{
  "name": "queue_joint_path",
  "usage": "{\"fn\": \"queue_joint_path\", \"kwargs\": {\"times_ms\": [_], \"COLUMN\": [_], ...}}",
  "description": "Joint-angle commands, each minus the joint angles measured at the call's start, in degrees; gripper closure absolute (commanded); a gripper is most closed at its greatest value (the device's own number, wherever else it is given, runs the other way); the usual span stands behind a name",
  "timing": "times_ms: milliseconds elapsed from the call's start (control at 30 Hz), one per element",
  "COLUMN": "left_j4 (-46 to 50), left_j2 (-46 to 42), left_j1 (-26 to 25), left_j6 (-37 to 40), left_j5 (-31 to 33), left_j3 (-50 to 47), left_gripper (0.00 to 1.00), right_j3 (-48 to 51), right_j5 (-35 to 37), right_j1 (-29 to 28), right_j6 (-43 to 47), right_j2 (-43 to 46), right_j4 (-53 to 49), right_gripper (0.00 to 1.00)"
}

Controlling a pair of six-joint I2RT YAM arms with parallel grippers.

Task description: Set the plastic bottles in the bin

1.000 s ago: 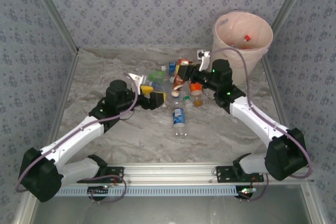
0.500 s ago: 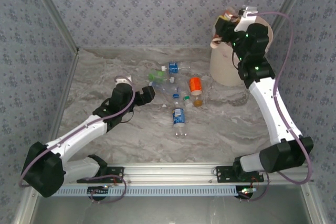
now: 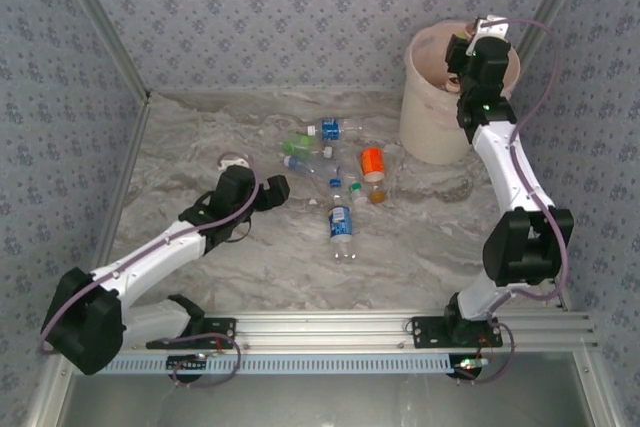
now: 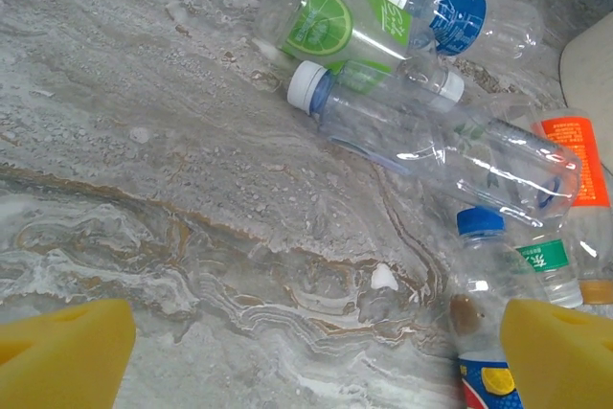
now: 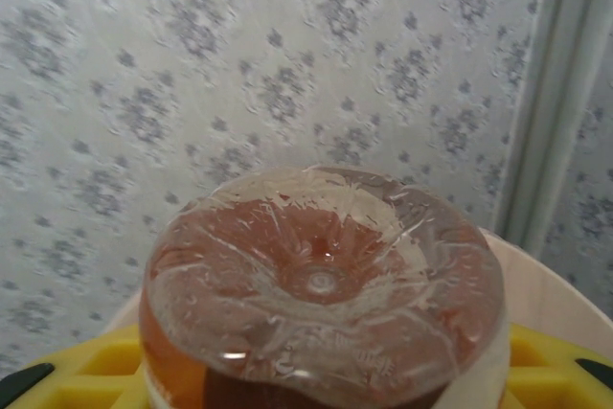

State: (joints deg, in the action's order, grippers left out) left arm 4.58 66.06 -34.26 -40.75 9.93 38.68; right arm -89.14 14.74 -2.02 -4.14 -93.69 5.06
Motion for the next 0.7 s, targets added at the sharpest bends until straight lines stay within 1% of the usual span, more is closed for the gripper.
{"fn": "queue_joint_path", "kwargs": {"times_ms": [0,100,233,367,433,500,567,667], "left_j4": [0.97,0.85,-0.03,-0.16,-0.26,-0.10,0.08,0.00], "left_j2": [-2.39,-4.27,-6.67,-7.13,-6.55,-5.83,-5.06,-4.21], "left_j1": [-0.26,-0.10,0.07,0.41,0.64,0.77,0.87,1.11], "left_j6": [1.47,1.64,2.86,3.41,3.64,3.74,3.45,3.33], "left_j5": [1.76,2.95,3.64,4.09,4.04,3.90,3.72,2.63], "left_j3": [-0.66,-1.63,-3.12,-3.58,-3.30,-2.80,-2.39,-1.90], "left_gripper": [0.02,0.02,0.02,0.02,0.02,0.02,0.02,0.02], "right_j3": [-4.30,-5.95,-9.28,-11.94,-14.90,-19.96,-25.59,-29.79], "right_j5": [7.32,13.87,22.26,26.99,30.33,32.61,32.35,30.97], "right_j1": [0.18,-0.04,-0.04,-0.42,-0.59,-0.58,-0.69,-1.33], "right_j6": [5.25,10.89,14.48,15.92,15.72,12.01,8.02,5.58], "right_j2": [-2.10,-4.27,-7.92,-11.63,-14.80,-17.64,-19.65,-20.66], "right_j4": [-4.82,-5.79,-8.18,-8.70,-10.65,-16.52,-23.29,-27.83], "right_gripper": [0.47,0.47,0.46,0.41,0.36,0.28,0.20,0.13]}}
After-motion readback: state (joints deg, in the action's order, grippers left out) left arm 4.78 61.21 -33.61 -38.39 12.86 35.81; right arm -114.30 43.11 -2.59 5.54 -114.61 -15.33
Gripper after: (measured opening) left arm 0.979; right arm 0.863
